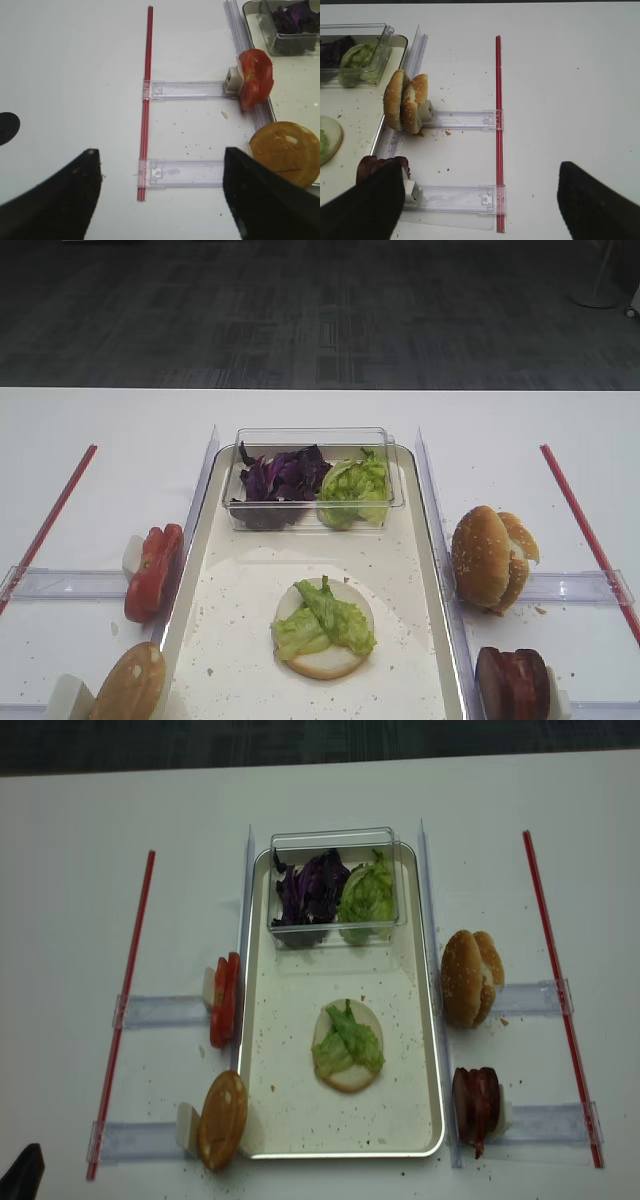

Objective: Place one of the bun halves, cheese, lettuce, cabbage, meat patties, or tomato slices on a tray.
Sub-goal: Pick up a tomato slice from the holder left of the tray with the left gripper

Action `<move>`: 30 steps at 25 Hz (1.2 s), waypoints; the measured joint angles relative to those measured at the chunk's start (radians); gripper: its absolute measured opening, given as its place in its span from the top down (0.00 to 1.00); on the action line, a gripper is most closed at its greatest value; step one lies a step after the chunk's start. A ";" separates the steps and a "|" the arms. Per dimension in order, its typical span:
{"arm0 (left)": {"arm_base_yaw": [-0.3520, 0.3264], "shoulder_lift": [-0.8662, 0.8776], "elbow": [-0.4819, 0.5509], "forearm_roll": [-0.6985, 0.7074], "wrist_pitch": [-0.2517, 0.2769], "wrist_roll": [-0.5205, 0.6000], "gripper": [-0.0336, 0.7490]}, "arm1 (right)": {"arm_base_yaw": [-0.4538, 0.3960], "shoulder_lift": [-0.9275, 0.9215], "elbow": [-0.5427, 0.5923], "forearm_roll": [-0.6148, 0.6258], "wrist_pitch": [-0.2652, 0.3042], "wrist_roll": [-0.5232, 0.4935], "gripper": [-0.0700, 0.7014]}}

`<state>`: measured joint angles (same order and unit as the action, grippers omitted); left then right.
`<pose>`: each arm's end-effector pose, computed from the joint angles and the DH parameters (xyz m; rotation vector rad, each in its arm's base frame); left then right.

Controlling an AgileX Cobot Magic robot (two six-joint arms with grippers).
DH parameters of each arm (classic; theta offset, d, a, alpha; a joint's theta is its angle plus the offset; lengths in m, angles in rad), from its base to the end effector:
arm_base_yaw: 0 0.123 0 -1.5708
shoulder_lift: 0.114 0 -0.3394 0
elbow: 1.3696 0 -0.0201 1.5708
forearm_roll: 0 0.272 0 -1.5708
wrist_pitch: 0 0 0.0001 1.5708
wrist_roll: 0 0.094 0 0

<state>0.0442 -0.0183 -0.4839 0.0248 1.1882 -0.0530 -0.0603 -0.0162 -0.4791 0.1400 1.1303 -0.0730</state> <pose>-0.0454 0.0002 0.2703 -0.1085 2.1667 0.0252 -0.0412 0.0144 0.2742 -0.0254 2.1111 0.0900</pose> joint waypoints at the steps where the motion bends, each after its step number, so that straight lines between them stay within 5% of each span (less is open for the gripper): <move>1: 0.000 0.000 0.000 0.000 0.000 0.000 0.35 | 0.000 0.000 0.000 0.000 0.000 0.000 0.09; 30: 0.000 0.000 0.000 0.000 0.000 0.000 0.35 | 0.000 0.000 0.000 0.000 0.000 0.000 0.10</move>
<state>0.0442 -0.0183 -0.4839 0.0248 1.1882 -0.0530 -0.0603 -0.0162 -0.4791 0.1400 1.1303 -0.0730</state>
